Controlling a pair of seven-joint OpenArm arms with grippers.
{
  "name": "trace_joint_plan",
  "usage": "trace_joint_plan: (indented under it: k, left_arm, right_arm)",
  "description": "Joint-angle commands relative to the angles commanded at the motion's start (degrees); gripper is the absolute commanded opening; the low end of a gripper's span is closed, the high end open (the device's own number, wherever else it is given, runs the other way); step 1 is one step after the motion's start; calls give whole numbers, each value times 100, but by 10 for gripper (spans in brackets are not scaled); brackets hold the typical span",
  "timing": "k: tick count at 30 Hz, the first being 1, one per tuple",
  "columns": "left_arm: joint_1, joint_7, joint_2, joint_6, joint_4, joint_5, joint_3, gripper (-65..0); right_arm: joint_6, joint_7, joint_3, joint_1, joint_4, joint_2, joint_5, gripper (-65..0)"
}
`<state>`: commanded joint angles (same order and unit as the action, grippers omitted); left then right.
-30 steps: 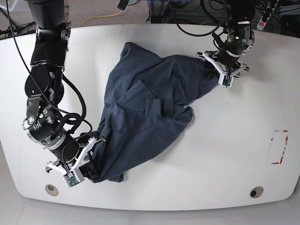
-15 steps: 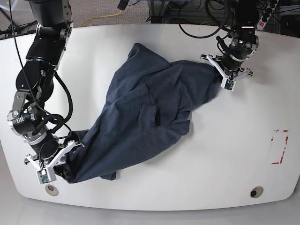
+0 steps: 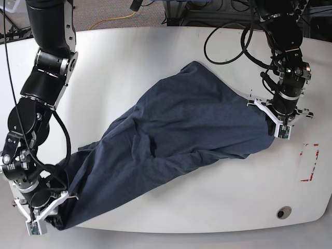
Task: Fold the T-shirt properly
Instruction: 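Lower the left gripper onto the shirt's opposite edge and grasp it, then stretch the shirt between both grippers, spreading it flat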
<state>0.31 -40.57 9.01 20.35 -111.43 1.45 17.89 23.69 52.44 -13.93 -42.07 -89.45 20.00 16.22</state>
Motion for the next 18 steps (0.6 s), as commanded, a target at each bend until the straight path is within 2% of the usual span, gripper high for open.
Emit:
trace_joint_plan:
  k: [4,10,12,18]
  left_arm:
    - [-835,-387,237,0,0,0,44,-628]
    - [-1987,-870,677,0,0,0,44,-628]
    - [-2365,-993,888,0,9,-18,53,-628]
    - [-3015,-1011,1275,9,18,-18,53,-628]
  right_arm:
    - [0,0,404,-677,457,35,-9,-650]
    - [0,9,510,-1662,1116,35,-9,-650]
    - [0,18,712,-2075,1380,35,-9,-650]
    - [0,62,967,-2699,1582,141,26,-650]
